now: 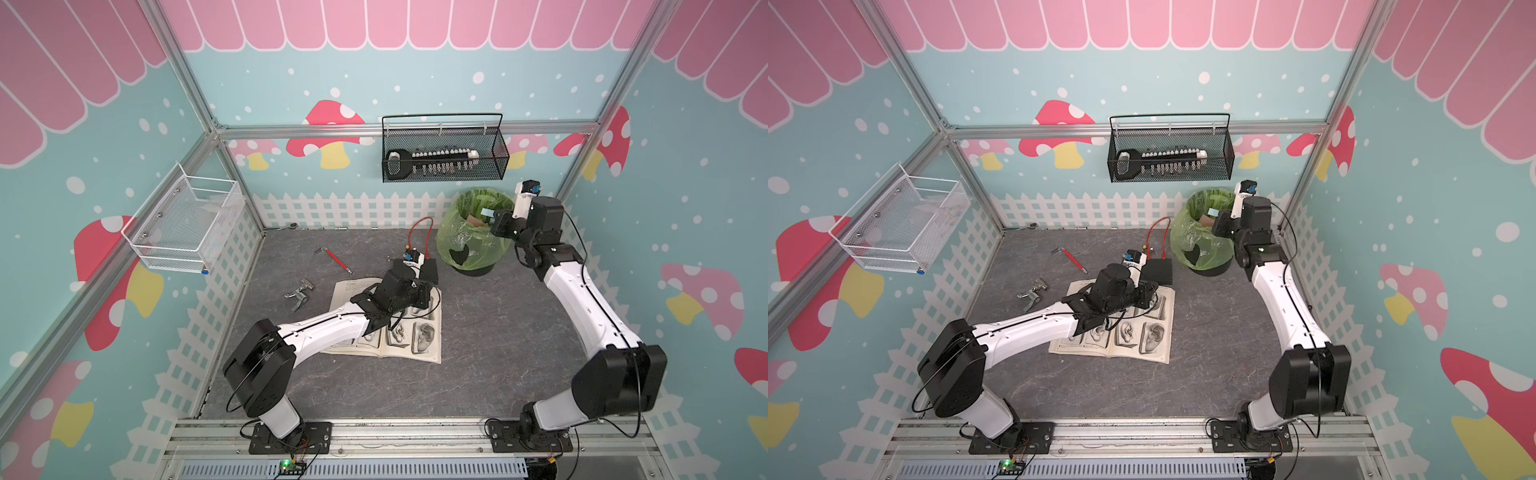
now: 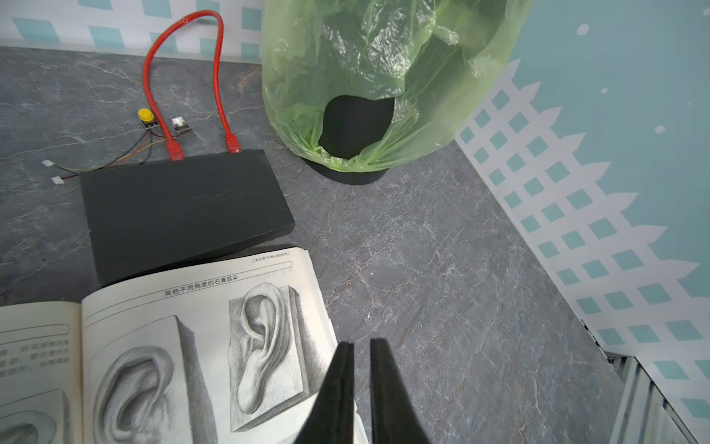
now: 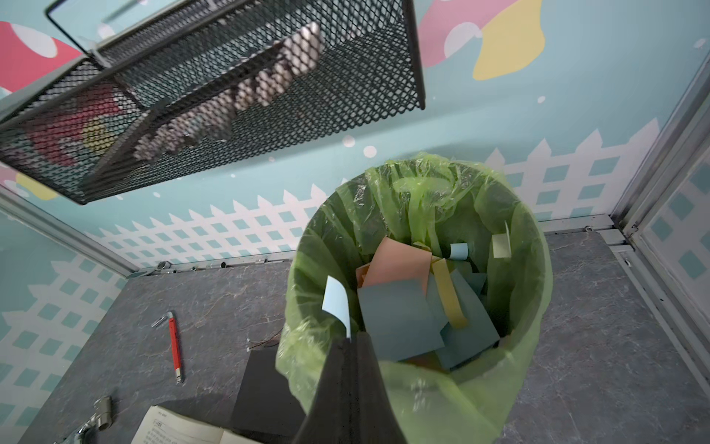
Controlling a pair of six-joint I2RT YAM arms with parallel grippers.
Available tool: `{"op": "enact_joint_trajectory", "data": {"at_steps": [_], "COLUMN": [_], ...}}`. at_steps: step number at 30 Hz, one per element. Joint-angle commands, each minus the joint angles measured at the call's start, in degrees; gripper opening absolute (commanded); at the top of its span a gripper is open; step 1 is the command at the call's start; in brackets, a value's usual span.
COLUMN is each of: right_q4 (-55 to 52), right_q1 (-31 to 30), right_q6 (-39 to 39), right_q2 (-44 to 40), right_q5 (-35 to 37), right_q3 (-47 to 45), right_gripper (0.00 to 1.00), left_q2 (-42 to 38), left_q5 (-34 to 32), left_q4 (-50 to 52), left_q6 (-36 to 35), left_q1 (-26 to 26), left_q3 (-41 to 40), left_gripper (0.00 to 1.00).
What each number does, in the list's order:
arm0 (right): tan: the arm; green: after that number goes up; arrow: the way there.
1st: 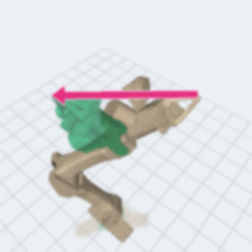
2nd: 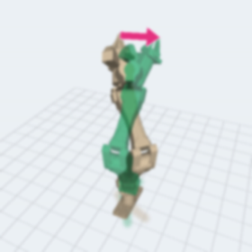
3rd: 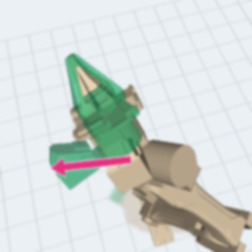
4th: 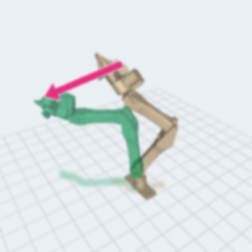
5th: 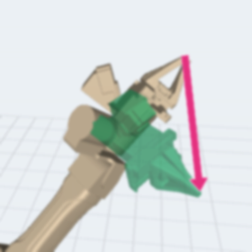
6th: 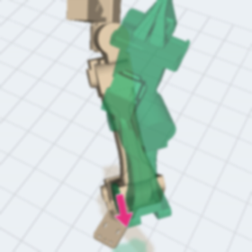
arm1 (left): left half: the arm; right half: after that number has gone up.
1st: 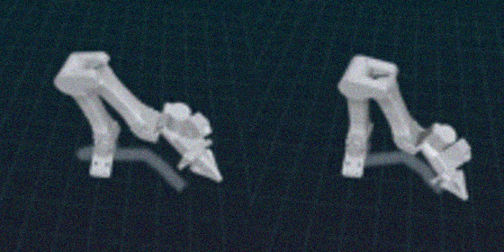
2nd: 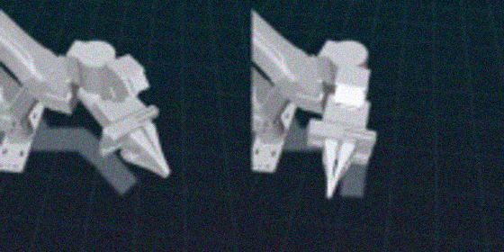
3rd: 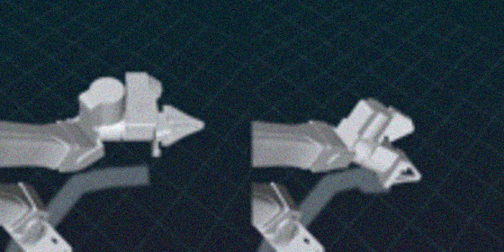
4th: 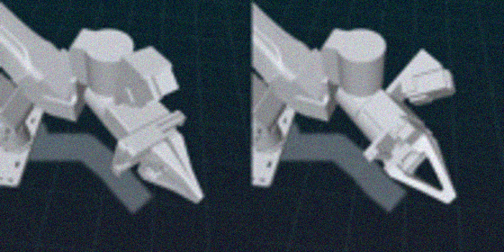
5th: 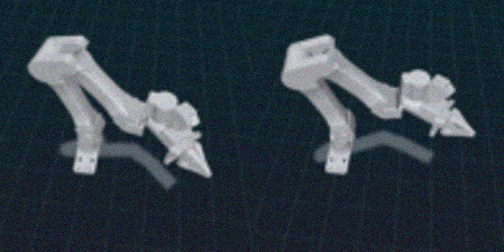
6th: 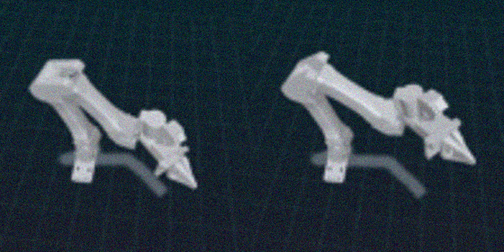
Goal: Peel off the used sticky note
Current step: Place the note in the trash bin.
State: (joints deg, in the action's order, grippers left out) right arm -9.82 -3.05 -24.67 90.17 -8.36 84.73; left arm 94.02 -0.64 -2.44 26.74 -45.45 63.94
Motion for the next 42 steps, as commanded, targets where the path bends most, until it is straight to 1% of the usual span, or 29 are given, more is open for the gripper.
{"op": "enact_joint_trajectory", "data": {"at_steps": [1, 2, 5, 8, 10, 11, 14, 19, 21, 23, 26, 28, 30, 32, 33, 34, 35, 37, 40, 42], "right_q4": [-2.3, -2.7, -3.9, -4.4, -4.5, -4.6, -5.0, -5.5, -5.9, -5.7, -4.8, -4.3, -3.4, -1.2, 0.6, 2.7, 4.5, 8.2, 12.5, 15.4], "right_q1": [2.3, 2.9, 3.5, 3.5, 3.5, 3.5, 3.5, 3.4, 3.3, 2.5, -1.6, -6.4, -11.4, -15.5, -17.5, -19.8, -21.8, -26.4, -32.1, -34.7], "right_q6": [1.2, 1.2, 1.6, 1.9, 1.8, 1.8, 2.2, 2.6, 2.8, 3.6, 5.9, 6.7, 6.3, 3.3, 1.3, -0.8, -2.3, -4.6, -6.8, -8.0], "right_q2": [6.1, 7.9, 12.3, 14.4, 15.0, 15.2, 15.3, 14.2, 12.5, 9.0, 0.9, -5.0, -9.3, -11.9, -12.5, -12.7, -12.3, -10.0, -3.8, 0.0], "right_q5": [-4.6, -5.1, -6.9, -8.9, -9.6, -9.7, -9.4, -10.1, -11.7, -12.5, -9.6, -7.1, -6.1, -8.5, -10.4, -11.5, -12.2, -13.1, -13.5, -13.9], "right_q3": [6.5, 8.5, 13.9, 17.1, 18.1, 18.3, 18.4, 17.3, 15.9, 12.8, 5.3, -1.5, -7.6, -15.2, -19.0, -22.6, -25.3, -29.7, -31.5, -31.1], "right_gripper": [0.00, 0.04, 0.29, 0.46, 0.54, 0.55, 0.56, 0.55, 0.55, 0.55, 0.55, 0.55, 0.52, 0.41, 0.30, 0.14, 0.02, 0.00, 0.00, 0.00], "left_q2": [-2.5, -2.9, -4.5, -5.7, -6.2, -6.3, -6.3, -6.7, -7.7, -9.3, -11.6, -12.7, -13.7, -14.7, -15.1, -15.7, -16.2, -17.7, -19.6, -20.9], "left_q5": [-2.6, -2.9, -3.4, -3.4, -3.3, -3.2, -2.8, -2.8, -4.0, -5.5, -5.9, -6.0, -6.2, -6.9, -7.1, -7.2, -7.1, -9.3, -10.3, -10.9], "left_q4": [0.1, 0.1, 0.1, -0.1, -0.2, -0.2, -0.2, -0.2, -0.1, 0.1, 1.3, 2.3, 3.0, 3.5, 3.8, 4.1, 4.3, 4.9, 5.7, 6.4], "left_q6": [-1.0, -1.0, -0.9, -0.8, -0.7, -0.7, -0.7, -0.4, -0.2, 0.5, 2.6, 4.0, 5.0, 5.8, 6.3, 6.5, 6.7, 7.2, 7.6, 7.6], "left_q1": [0.7, 1.0, 2.3, 3.7, 4.6, 5.0, 5.8, 6.3, 6.7, 7.8, 11.1, 13.7, 15.8, 17.5, 18.4, 19.0, 19.4, 20.3, 21.0, 21.2], "left_q3": [-1.9, -2.3, -3.6, -4.6, -5.1, -5.3, -5.4, -6.0, -6.7, -8.0, -10.0, -11.3, -12.7, -14.0, -14.5, -15.1, -15.7, -16.6, -17.7, -18.2], "left_gripper": [0.14, 0.14, 0.14, 0.14, 0.14, 0.13, 0.14, 0.13, 0.13, 0.14, 0.14, 0.16, 0.18, 0.22, 0.28, 0.31, 0.38, 0.46, 0.47, 0.47]}}
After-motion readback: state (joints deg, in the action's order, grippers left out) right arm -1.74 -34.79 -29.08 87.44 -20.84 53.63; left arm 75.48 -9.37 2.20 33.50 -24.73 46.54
